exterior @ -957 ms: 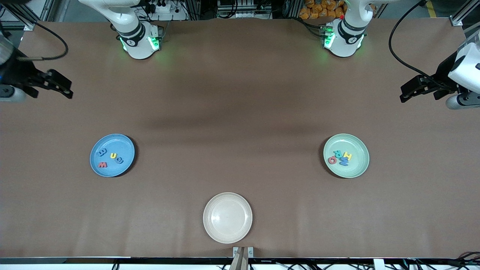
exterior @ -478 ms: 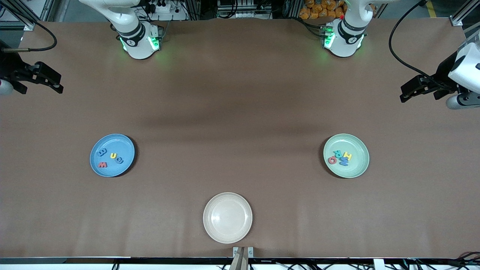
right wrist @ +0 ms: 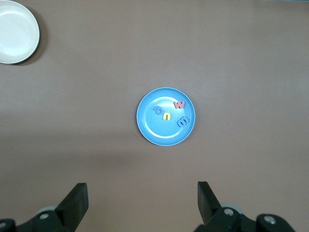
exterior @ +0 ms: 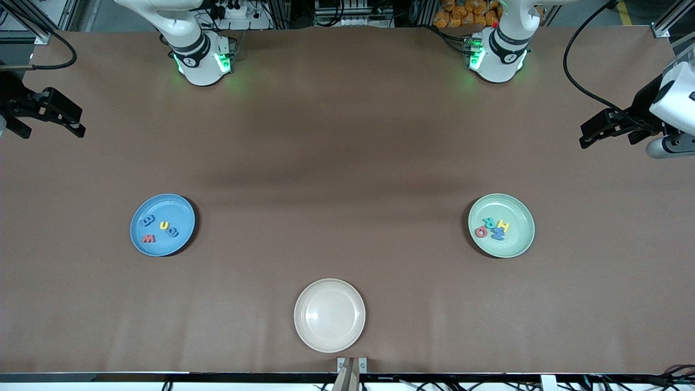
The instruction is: Sort upper and lower case letters into plates
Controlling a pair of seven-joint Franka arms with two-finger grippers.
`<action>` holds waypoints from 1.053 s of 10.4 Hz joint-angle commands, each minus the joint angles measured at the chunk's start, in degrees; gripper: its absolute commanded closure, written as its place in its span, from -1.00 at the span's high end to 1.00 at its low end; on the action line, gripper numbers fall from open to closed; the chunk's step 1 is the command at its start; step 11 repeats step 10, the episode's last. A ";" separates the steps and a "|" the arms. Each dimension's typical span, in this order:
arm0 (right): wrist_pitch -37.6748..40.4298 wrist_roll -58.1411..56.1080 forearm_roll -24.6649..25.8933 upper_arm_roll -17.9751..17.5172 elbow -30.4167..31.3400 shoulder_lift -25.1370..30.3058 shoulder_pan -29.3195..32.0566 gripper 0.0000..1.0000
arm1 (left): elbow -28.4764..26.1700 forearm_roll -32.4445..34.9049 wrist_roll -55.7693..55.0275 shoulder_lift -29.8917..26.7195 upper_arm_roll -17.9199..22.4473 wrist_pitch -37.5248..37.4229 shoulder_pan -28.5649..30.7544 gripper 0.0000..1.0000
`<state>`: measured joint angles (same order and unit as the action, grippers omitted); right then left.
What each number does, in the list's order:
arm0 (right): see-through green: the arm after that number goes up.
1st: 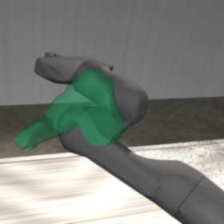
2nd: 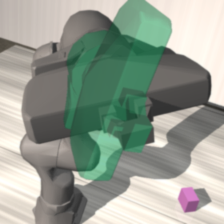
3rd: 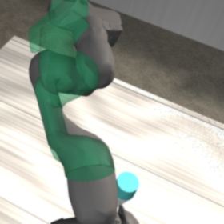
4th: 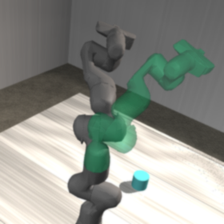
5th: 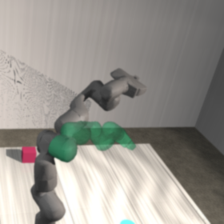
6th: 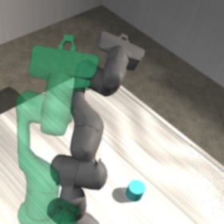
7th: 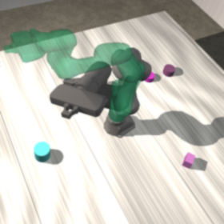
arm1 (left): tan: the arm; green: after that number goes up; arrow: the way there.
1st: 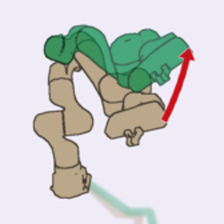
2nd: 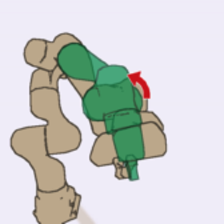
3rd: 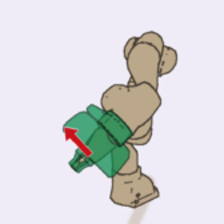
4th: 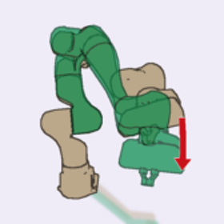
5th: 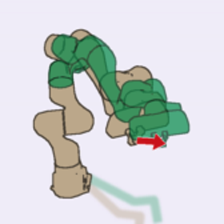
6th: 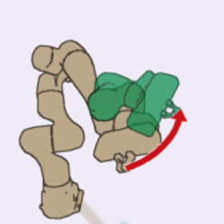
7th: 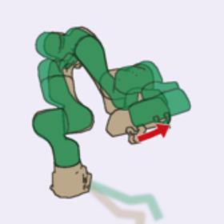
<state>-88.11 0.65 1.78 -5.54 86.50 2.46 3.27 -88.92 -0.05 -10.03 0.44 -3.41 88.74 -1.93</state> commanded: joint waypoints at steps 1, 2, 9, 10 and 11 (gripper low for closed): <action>0.40 0.14 -0.99 -0.53 -0.01 0.71 0.60 1.00 | 0.85 -0.74 1.94 0.09 0.07 -1.12 0.44 1.00; 0.40 0.14 -0.99 -0.61 0.07 0.71 0.60 1.00 | 0.85 -0.74 1.94 -0.09 0.07 -1.12 0.35 1.00; 0.40 0.14 -0.99 -0.53 0.34 1.23 0.60 1.00 | 3.03 -0.65 1.94 -0.53 0.07 -2.52 0.44 1.00; 0.48 0.14 -0.99 -0.44 0.34 1.23 0.60 1.00 | 3.13 -0.39 1.94 -0.53 0.16 -2.79 0.44 1.00; 0.48 0.14 -0.99 -0.44 0.34 1.23 0.60 1.00 | 3.13 -0.39 1.94 -0.53 0.16 -2.79 0.44 1.00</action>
